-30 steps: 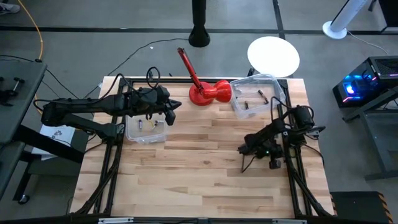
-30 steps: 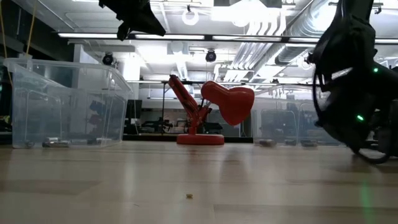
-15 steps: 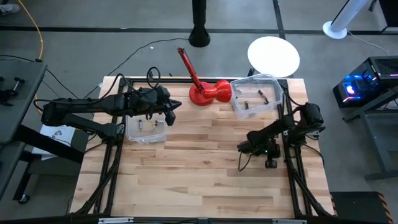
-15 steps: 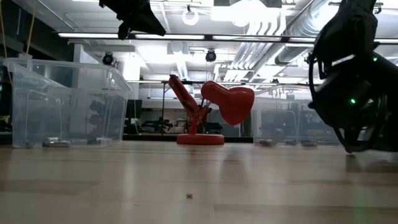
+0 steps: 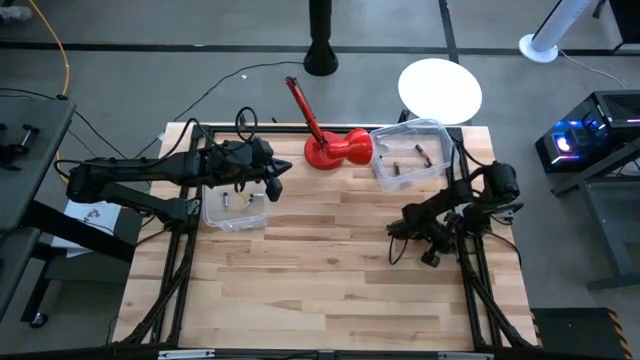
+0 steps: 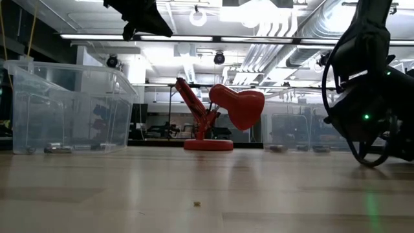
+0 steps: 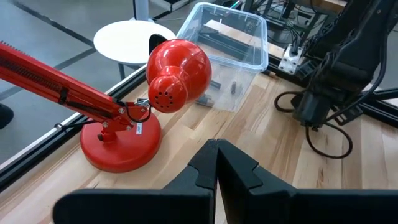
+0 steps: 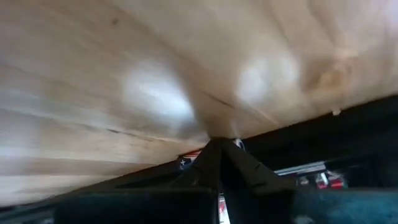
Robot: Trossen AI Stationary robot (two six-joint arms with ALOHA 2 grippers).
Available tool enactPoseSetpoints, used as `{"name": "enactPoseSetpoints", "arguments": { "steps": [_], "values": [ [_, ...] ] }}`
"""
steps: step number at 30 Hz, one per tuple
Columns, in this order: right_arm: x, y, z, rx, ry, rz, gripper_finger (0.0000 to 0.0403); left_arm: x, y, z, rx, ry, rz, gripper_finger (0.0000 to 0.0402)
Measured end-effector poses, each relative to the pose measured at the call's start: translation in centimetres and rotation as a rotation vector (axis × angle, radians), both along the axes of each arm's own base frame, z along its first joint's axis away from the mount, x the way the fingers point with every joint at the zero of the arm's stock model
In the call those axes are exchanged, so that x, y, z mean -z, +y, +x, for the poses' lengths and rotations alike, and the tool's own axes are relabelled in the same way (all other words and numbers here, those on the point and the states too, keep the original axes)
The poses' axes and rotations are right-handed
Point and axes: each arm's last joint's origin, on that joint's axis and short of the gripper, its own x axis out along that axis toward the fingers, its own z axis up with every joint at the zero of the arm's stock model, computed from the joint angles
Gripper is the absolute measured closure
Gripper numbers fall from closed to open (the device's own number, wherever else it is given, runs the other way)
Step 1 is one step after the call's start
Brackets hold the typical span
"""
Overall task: Sort batteries
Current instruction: Put the silver battery into the left transparent bin
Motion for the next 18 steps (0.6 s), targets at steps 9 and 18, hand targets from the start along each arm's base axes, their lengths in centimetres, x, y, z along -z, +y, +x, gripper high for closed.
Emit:
{"name": "enactPoseSetpoints", "arguments": {
  "steps": [9,18],
  "values": [
    [-1.8,1.2,1.3,0.067,0.021,-0.024,0.0403,0.0,0.0,0.0,-0.006,0.001,0.004,0.0402],
    [-2.1,2.0,1.2,0.107,-0.026,-0.106,0.0403,0.0,0.0,0.0,-0.005,0.003,0.010,0.0402]
  ]
}}
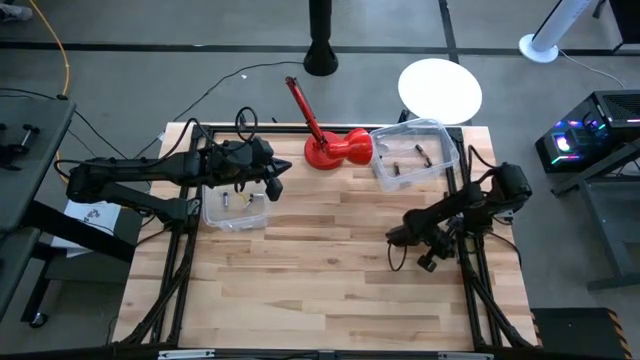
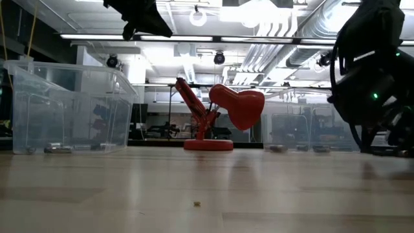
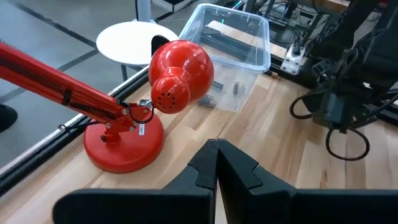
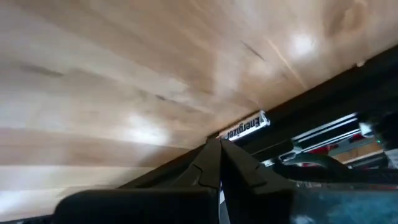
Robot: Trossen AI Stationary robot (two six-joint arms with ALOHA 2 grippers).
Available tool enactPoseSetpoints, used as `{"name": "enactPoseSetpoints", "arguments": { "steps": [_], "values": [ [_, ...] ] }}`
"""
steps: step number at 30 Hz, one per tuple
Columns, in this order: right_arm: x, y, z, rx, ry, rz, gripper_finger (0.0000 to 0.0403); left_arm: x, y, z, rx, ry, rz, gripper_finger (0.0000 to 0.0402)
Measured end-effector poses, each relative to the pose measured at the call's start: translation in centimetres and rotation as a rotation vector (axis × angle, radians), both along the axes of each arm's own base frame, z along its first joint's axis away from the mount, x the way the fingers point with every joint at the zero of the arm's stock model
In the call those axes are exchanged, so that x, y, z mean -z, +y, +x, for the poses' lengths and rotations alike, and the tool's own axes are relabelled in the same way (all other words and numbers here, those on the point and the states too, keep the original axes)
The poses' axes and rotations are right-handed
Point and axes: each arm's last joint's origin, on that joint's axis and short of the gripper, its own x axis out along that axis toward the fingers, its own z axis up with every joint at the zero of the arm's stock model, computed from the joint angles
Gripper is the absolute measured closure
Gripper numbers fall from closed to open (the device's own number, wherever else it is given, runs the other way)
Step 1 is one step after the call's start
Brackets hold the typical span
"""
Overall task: Sort batteries
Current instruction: Put the silver battery into the left transparent bin
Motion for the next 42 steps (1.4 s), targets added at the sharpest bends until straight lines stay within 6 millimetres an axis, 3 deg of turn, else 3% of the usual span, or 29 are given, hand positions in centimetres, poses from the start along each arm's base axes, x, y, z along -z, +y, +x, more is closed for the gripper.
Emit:
{"name": "enactPoseSetpoints", "arguments": {
  "steps": [13,18,24,27,34,42],
  "values": [
    [1.0,-0.3,0.2,0.161,0.053,-0.224,0.0403,-0.3,0.0,0.2,0.032,-0.007,0.065,0.0402],
    [0.7,0.1,0.9,0.053,-0.048,0.115,0.0403,-0.5,0.0,0.3,0.062,-0.002,0.129,0.0402],
    [-1.4,0.3,0.6,-0.098,0.011,0.360,0.0403,-0.5,0.0,0.2,0.096,0.037,0.193,0.0402],
    [-1.0,0.3,0.4,-0.104,0.029,0.378,0.0403,-0.5,0.0,0.2,0.096,0.038,0.194,0.0402],
    [2.7,-0.2,-1.4,-0.072,0.140,0.331,0.0403,-0.4,0.0,0.2,0.095,0.040,0.194,0.0402],
    [3.4,-0.2,-1.2,-0.098,0.149,0.313,0.0403,-0.4,0.1,0.3,0.084,0.044,0.200,0.0402]
  ]
}}
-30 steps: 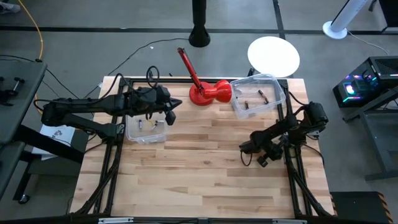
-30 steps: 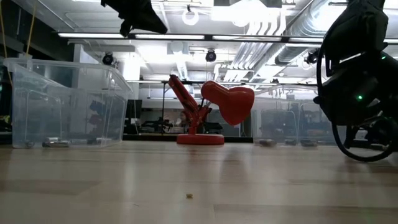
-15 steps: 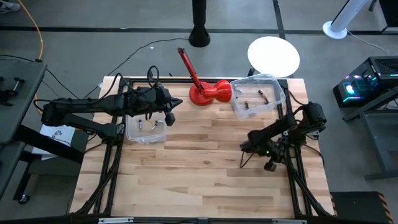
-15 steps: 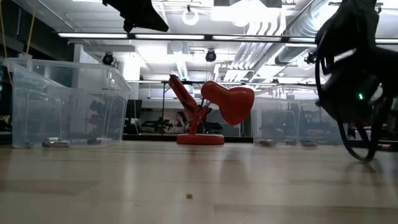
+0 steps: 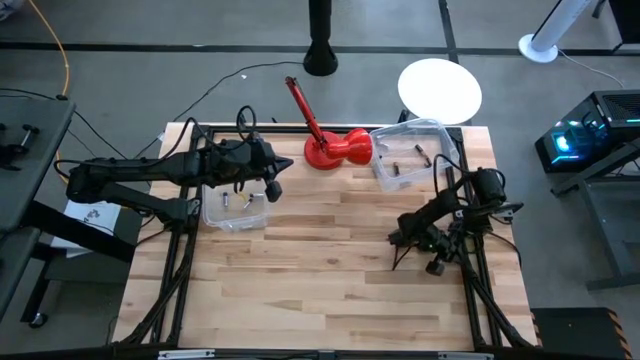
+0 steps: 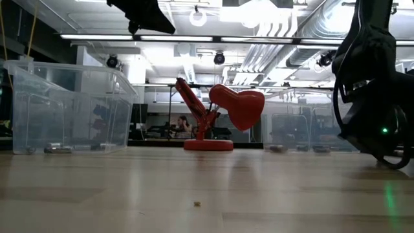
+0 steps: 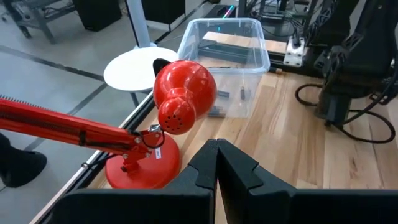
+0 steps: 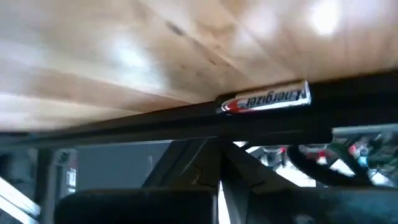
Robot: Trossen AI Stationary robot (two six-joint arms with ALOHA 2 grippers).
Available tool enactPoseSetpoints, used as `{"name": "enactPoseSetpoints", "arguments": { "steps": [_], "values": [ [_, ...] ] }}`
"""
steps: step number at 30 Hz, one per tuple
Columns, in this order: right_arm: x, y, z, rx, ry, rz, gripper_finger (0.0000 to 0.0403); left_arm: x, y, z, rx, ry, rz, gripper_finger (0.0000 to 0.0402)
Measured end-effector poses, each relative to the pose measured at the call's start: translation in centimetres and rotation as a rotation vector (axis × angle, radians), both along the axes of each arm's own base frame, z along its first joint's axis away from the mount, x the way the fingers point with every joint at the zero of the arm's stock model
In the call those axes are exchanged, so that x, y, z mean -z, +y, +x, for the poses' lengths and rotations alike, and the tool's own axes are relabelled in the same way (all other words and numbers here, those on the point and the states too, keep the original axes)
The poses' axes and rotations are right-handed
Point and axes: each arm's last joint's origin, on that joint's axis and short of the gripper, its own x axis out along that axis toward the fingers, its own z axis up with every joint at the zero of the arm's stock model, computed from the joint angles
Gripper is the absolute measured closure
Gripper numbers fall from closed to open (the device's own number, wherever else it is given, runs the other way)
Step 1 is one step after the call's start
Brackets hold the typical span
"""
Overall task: Sort batteries
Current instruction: Put the silver battery into the left transparent bin
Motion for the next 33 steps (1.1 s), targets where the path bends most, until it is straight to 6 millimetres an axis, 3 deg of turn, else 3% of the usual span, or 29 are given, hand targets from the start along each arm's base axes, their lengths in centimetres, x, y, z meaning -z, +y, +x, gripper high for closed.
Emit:
{"name": "enactPoseSetpoints", "arguments": {
  "steps": [3,7,17,21,26,30,33],
  "values": [
    [0.0,0.1,0.3,-0.089,-0.062,0.054,0.0403,0.1,0.0,0.1,-0.002,0.007,-0.001,0.0402],
    [0.0,0.0,0.9,-0.212,-0.108,-0.011,0.0403,0.5,0.0,0.2,-0.001,0.032,-0.004,0.0402],
    [0.0,-0.4,1.1,-0.281,-0.128,-0.006,0.0403,0.6,0.0,0.1,-0.006,0.048,-0.012,0.0402],
    [-0.2,-0.5,2.9,-0.494,-0.248,-0.052,0.0403,0.6,0.0,0.1,-0.006,0.049,-0.013,0.0402],
    [-2.3,-0.9,6.2,-0.578,-0.380,-0.150,0.0403,0.7,0.0,0.0,-0.006,0.061,-0.015,0.0402],
    [-3.9,-0.8,8.4,-0.584,-0.518,-0.281,0.0403,0.8,0.0,0.0,-0.008,0.067,-0.015,0.0402],
    [-5.0,-1.4,8.1,-0.471,-0.567,-0.408,0.0403,0.7,0.0,0.0,-0.010,0.059,-0.013,0.0402]
  ]
}}
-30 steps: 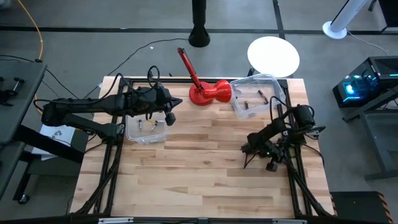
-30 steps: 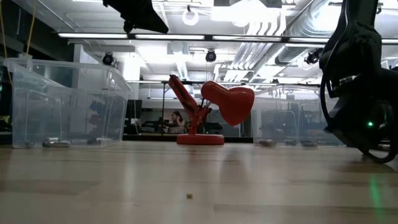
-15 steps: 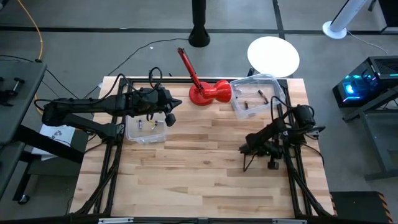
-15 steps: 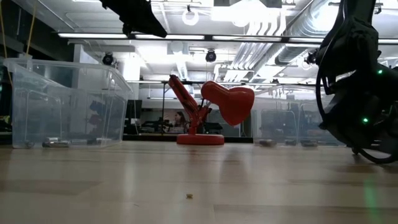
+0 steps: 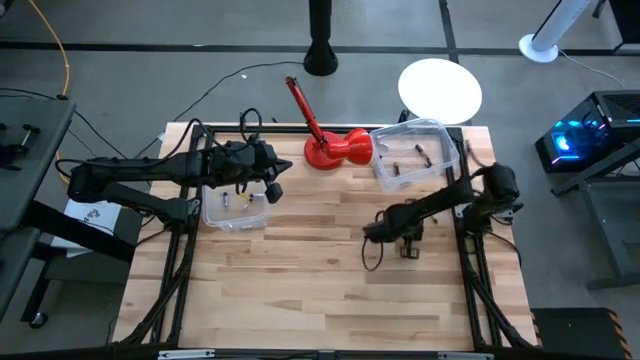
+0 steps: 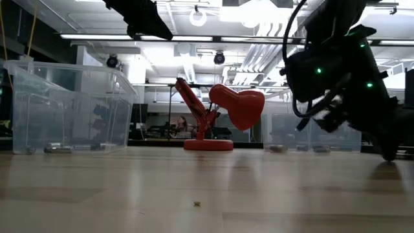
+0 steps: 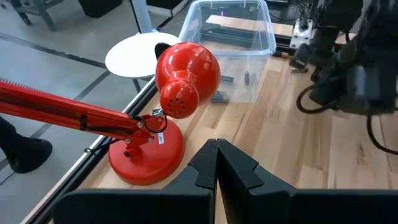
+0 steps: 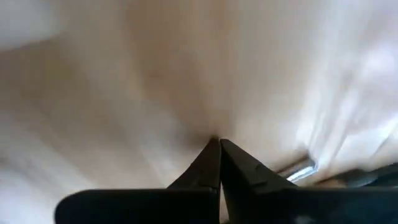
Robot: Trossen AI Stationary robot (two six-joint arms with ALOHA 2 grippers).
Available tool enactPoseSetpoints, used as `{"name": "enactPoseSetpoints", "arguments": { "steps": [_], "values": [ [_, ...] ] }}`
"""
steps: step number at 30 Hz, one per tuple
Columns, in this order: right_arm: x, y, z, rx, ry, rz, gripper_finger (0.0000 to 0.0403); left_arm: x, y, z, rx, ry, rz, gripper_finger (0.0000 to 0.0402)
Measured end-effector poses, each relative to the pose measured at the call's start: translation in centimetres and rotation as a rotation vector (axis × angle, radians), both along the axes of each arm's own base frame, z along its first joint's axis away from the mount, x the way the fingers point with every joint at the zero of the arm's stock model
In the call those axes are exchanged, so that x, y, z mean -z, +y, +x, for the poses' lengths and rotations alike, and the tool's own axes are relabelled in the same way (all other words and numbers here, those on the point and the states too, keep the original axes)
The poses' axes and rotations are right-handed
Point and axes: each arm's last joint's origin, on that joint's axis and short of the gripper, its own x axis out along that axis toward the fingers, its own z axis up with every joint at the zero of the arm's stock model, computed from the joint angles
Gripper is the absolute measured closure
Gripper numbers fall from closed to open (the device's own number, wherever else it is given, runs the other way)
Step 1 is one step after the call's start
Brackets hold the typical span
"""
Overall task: Sort batteries
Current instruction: Put the silver battery into the left transparent bin
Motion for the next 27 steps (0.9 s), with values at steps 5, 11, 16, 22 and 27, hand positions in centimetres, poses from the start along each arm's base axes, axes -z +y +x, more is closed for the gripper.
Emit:
{"name": "enactPoseSetpoints", "arguments": {
  "steps": [5,11,16,22,27],
  "values": [
    [-1.4,-2.7,-2.1,0.455,-0.115,-0.056,0.0403,0.0,0.2,0.0,-0.010,0.000,0.000,0.0401],
    [-4.7,-5.2,-3.9,0.793,-0.288,-0.123,0.0403,0.0,0.2,0.0,-0.008,-0.004,-0.006,0.0402],
    [-6.7,-4.8,-3.8,0.887,-0.492,-0.073,0.0403,0.0,0.2,0.0,-0.029,-0.023,-0.045,0.0402],
    [-4.6,-3.6,-3.2,0.903,-0.517,0.003,0.0390,0.0,0.1,0.0,-0.035,-0.026,-0.056,0.0402],
    [-5.4,-3.5,-2.4,0.874,-0.570,-0.028,0.0338,0.0,0.1,0.0,-0.050,-0.041,-0.086,0.0402]
  ]
}}
